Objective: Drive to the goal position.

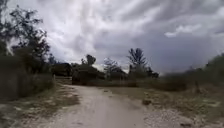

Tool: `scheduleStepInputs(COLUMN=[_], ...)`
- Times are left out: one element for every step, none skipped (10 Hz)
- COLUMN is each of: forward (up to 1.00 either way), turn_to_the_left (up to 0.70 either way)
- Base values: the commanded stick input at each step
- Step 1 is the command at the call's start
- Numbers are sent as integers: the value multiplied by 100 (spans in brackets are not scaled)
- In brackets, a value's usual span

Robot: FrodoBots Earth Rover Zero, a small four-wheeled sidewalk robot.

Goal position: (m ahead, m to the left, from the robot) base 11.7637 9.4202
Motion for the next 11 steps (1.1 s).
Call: scheduleStepInputs(forward=[85,85,85,85,85,85,85,85,85,85,85], turn_to_the_left=[0,0,0,0,0,0,0,0,0,0,0])
